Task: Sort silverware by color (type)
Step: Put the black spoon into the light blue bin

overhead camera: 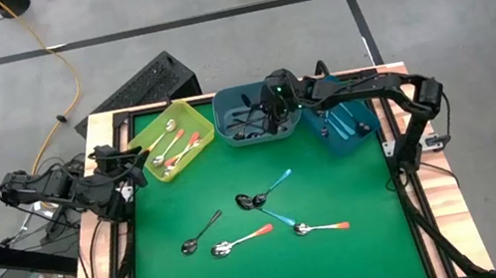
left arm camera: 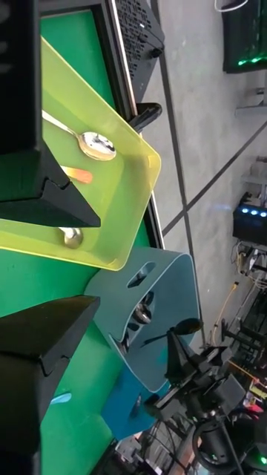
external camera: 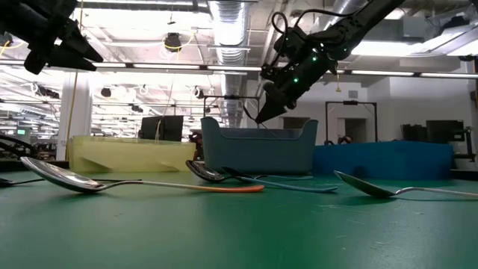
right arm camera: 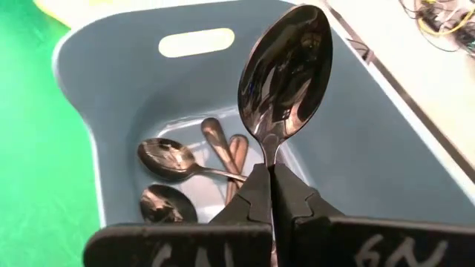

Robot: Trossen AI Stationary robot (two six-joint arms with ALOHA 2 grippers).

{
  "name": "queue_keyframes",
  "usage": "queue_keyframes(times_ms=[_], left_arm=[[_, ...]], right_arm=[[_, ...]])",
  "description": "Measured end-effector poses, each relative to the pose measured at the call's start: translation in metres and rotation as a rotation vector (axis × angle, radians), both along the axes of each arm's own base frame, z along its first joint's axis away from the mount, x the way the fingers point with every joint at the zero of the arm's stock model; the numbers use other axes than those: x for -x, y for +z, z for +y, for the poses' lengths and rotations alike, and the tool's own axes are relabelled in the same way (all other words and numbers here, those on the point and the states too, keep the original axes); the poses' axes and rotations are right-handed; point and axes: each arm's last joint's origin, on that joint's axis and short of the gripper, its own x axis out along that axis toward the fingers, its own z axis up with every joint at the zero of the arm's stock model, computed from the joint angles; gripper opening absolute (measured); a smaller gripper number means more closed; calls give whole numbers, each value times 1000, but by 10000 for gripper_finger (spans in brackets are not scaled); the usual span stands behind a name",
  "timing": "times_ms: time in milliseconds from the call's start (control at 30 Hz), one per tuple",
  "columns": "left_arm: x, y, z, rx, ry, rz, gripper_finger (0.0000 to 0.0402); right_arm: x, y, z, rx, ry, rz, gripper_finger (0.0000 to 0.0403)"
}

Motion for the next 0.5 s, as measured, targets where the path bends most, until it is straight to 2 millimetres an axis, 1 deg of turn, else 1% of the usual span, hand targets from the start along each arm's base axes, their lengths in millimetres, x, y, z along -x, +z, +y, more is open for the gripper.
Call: queue_keyframes(times_ms=[167, 367, 500], left_arm=[[0, 0, 0, -2, 2, 0, 143], [0, 0, 0, 0, 1, 0, 143], [0, 0, 0, 6, 0, -4, 143]], right_arm=[[0, -1, -2, 28, 18, 12, 5], [-8, -21, -3, -23, 35, 22, 5], [-11, -20, 1, -7, 57, 24, 5]])
